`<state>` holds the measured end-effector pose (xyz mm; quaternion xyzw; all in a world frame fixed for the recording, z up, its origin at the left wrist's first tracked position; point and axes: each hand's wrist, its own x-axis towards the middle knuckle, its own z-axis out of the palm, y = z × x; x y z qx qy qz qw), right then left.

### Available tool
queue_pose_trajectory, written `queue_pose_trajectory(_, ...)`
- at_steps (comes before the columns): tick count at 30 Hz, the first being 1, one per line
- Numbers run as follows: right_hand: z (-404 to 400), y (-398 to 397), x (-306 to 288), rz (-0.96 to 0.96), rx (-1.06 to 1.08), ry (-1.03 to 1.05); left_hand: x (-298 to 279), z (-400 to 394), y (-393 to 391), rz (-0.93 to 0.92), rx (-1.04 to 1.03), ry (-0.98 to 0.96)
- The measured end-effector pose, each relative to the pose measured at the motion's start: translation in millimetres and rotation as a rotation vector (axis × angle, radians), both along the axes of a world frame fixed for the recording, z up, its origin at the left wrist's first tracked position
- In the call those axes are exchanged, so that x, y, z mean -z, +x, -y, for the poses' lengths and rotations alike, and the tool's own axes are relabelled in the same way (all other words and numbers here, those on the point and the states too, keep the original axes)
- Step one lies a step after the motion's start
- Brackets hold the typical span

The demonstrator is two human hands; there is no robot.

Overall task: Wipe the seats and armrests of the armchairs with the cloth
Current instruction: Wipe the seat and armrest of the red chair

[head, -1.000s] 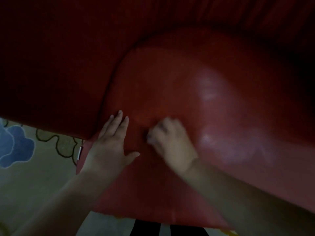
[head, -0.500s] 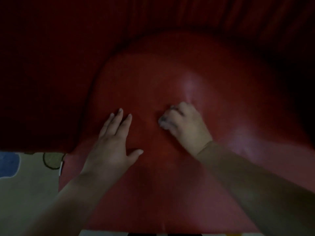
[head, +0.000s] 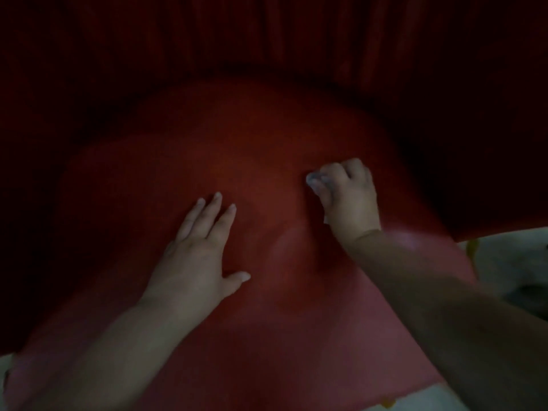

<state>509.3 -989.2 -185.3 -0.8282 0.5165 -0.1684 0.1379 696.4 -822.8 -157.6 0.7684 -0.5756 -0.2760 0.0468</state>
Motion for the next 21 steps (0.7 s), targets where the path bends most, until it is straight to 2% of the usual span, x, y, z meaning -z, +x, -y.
queue_pose_trajectory(4, -14.4, -27.3, 1.5, 0.029, 0.127, 0.035, 4.5, 14.3, -11.8, 0.023, 0.031, 0.030)
queue_pose_trajectory(8, -47.8, -57.3, -1.1, 0.049, 0.102, 0.077, 2.9, 25.3, -30.5, 0.013, 0.055, 0.030)
queue_pose_trajectory(11, -21.1, -58.2, -4.9, 0.125, 0.147, 0.159, 2.7, 28.7, -38.1, 0.008, 0.084, 0.034)
queue_pose_trajectory(14, 39.2, -42.4, -8.4, 0.241, 0.287, 0.066, 4.4, 35.2, -38.4, 0.028, 0.104, 0.036)
queue_pose_trajectory(19, 94.6, -44.0, 12.3, -0.005, 0.125, 0.105, 4.7, 48.6, -41.4, 0.023, 0.093, 0.031)
queue_pose_trajectory(21, 82.6, -60.7, 14.3, -0.007, 0.200, 0.131, 2.4, 52.5, -44.4, 0.012, 0.089, 0.028)
